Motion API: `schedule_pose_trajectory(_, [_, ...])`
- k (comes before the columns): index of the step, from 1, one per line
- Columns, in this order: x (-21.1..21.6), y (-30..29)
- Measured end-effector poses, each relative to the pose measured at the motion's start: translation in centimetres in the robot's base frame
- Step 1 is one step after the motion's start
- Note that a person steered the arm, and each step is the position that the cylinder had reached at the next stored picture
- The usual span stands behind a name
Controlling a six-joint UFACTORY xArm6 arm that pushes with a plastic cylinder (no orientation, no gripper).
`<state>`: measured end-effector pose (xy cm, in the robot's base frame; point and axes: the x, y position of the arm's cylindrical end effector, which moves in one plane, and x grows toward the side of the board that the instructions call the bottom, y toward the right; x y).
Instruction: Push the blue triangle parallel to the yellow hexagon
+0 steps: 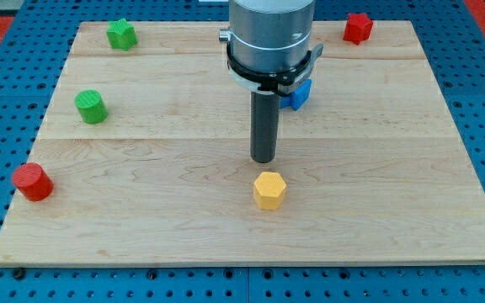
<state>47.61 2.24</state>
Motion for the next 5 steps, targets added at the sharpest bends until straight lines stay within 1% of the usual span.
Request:
schedule_pose_trajectory(1, [0.0, 0.0])
schedule_pose_trajectory(2, [-2.1, -0.1])
schedule_pose_trajectory(3, [-6.9, -0.1])
schedule_pose_trajectory(4, [-8.1, 0.7])
schedule_pose_trajectory(5, [-11.0, 1.0])
